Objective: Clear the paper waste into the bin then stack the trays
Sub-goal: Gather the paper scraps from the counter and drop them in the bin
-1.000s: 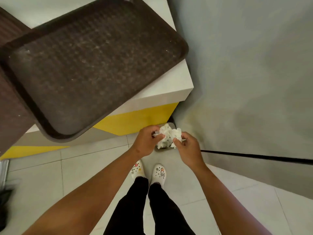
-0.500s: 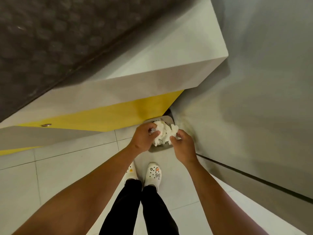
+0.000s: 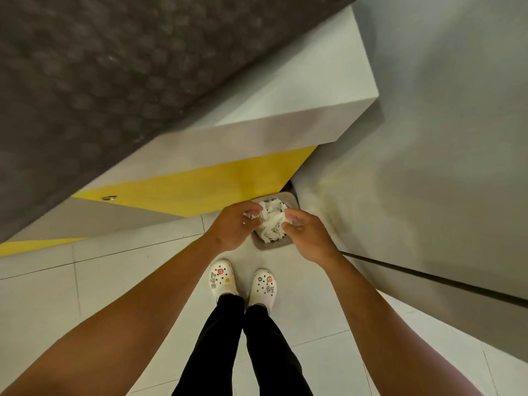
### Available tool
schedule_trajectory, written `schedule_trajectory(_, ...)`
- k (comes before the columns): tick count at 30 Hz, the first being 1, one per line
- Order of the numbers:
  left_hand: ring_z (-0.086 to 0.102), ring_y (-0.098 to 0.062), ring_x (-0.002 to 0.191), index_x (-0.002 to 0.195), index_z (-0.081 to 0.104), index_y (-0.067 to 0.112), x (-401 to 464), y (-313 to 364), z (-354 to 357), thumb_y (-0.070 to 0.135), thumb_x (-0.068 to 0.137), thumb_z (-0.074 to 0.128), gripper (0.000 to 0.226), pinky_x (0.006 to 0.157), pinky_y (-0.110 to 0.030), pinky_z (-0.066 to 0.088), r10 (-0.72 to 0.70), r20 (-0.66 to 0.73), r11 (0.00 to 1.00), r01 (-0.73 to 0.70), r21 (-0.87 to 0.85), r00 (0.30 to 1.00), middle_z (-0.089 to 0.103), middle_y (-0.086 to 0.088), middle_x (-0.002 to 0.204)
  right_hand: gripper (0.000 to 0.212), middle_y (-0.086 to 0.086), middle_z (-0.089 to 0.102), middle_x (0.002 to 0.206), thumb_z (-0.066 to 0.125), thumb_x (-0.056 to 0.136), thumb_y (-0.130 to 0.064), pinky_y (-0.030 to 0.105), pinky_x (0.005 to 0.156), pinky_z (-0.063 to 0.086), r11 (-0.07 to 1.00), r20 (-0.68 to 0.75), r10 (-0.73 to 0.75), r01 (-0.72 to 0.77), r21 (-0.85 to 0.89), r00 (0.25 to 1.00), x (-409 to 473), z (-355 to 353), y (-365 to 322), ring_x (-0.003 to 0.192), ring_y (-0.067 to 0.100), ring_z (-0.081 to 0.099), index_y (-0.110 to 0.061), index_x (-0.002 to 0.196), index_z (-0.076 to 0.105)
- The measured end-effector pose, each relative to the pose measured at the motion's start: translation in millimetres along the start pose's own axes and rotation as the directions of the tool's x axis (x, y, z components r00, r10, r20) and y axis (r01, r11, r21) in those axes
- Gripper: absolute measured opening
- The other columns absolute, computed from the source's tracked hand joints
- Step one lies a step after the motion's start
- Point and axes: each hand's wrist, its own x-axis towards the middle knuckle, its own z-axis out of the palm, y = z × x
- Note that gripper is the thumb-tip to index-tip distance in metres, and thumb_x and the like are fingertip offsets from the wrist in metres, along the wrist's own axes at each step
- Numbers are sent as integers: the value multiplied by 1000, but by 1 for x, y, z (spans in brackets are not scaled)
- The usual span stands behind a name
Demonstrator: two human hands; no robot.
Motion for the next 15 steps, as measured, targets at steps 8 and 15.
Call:
schedule_trajectory(8, 64, 1, 89, 109, 67, 24, -112, 90, -50, 17, 94, 67, 17, 77, -8, 47, 93, -70, 995, -94, -16, 993, 67, 9, 107, 37, -2, 65, 133, 67, 96, -19, 28, 100, 53, 982, 119, -187, 182, 56, 975, -111, -28, -109, 111, 0, 65, -23, 133, 62)
schedule_trajectory(15, 65, -7, 89, 113, 69, 20, -228, 150, -97, 17, 95, 67, 18, 77, -13, 50, 123, -201, 986, -143, -89, 972, 68, 8, 113, 41, -7, 68, 126, 68, 96, -18, 25, 98, 52, 925, 164, -380, 379, 44, 910, -223, -41, -204, 110, 3, 67, -24, 135, 60)
